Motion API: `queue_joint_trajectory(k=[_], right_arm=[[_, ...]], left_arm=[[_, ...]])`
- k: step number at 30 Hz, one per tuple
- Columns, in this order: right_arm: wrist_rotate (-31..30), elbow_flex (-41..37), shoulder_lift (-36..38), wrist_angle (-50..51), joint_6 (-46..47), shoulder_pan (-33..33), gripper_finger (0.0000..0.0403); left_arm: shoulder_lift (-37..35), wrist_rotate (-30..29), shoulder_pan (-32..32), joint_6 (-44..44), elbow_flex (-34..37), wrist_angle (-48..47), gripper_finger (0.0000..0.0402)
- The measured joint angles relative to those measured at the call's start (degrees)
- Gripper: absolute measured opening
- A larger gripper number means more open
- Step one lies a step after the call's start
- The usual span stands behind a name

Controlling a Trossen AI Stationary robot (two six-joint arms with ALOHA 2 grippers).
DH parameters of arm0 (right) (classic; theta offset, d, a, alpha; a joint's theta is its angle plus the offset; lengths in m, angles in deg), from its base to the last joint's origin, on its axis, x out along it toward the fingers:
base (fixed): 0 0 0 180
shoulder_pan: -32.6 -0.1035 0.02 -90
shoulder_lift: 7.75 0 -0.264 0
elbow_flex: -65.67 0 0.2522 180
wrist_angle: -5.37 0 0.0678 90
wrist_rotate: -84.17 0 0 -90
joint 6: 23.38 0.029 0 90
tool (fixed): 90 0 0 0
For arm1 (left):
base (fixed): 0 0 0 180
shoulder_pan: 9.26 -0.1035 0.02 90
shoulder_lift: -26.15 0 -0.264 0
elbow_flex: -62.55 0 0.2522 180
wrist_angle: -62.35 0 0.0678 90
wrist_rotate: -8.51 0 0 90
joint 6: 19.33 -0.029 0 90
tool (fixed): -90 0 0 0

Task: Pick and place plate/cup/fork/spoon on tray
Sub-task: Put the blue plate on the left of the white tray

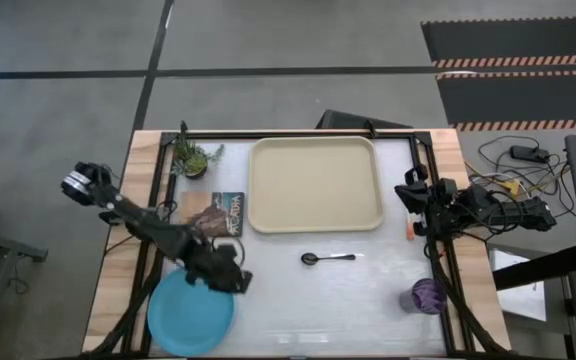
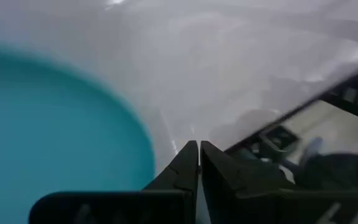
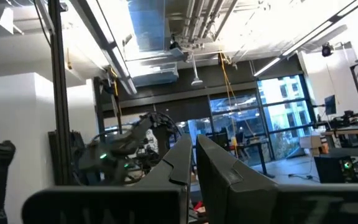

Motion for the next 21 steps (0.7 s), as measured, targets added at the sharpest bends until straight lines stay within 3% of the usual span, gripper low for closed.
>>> queue_joint_trajectory(k=[5, 10, 17, 21], right_arm=[[0.02, 0.0, 0.0, 0.72, 0.88, 0.0, 0.0013], [0.02, 0.0, 0.0, 1.7, 1.09, 0.0, 0.0013], [0.09, 0.0, 0.0, 1.82, 1.34, -0.02, 0.0013], [0.11, 0.0, 0.0, 1.95, 3.85, -0.02, 0.0013]], left_arm=[[5.44, -2.9, 5.7, 11.23, -4.45, -0.04, 0.0], [10.51, -6.91, 7.51, 16.02, -11.24, -1.14, 0.0], [18.66, -2.84, 7.69, 17.59, -21.02, -14.22, 0.0], [20.85, -2.75, 7.88, 17.16, -21.91, -17.94, 0.0]])
